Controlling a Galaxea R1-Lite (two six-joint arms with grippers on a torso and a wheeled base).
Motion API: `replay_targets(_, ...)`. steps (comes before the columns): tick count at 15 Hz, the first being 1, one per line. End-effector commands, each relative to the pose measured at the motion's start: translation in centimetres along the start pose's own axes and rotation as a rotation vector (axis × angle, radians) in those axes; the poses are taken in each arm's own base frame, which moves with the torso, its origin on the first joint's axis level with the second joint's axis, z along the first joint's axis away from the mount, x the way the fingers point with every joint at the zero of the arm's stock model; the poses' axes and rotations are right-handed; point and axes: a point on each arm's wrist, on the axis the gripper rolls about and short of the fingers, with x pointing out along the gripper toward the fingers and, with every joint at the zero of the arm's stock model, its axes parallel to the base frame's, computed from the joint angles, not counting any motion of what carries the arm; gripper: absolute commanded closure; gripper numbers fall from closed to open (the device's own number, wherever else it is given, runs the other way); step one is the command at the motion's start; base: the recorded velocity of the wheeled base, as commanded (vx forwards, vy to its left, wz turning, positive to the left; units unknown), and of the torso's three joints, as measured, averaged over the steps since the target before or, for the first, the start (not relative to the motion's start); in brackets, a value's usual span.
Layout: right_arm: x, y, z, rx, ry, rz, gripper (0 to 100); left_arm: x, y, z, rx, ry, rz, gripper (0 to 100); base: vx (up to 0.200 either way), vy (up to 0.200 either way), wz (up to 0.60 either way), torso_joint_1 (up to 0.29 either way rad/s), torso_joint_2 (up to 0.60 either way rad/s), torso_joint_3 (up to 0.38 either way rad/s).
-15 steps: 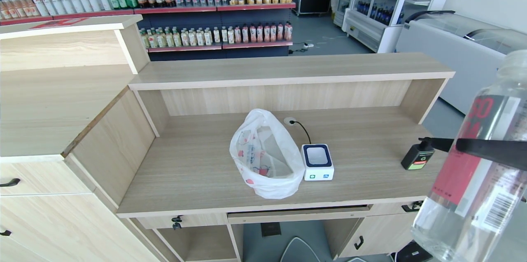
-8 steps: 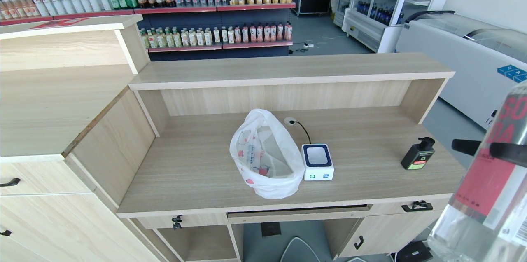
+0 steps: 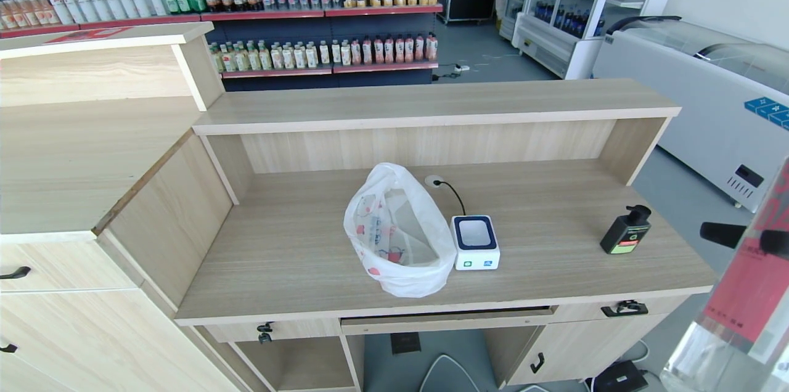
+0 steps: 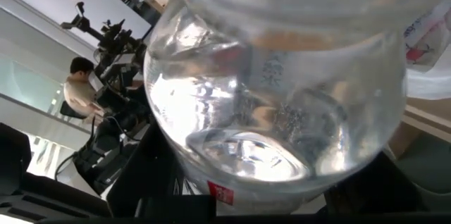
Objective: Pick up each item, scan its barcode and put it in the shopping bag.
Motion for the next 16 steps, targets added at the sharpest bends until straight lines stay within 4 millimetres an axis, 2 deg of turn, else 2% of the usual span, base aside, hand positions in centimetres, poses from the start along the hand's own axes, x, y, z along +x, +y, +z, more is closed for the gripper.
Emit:
replay_targets(1,-0.1,-0.1,0.0,-0.001,-0.005,-0.01,100,0.0,0.0,0.0,0.0,0.002,0.0,0,0.0,0.0,0.0,0.0,0.0,0.0)
replay_targets(16,-1.3,0.3,-0.7,-0.01,-0.023,-0.063,100,0.0,0.0,0.0,0.0,0.002,0.001,0,0.0,0.0,0.0,0.0,0.0,0.0)
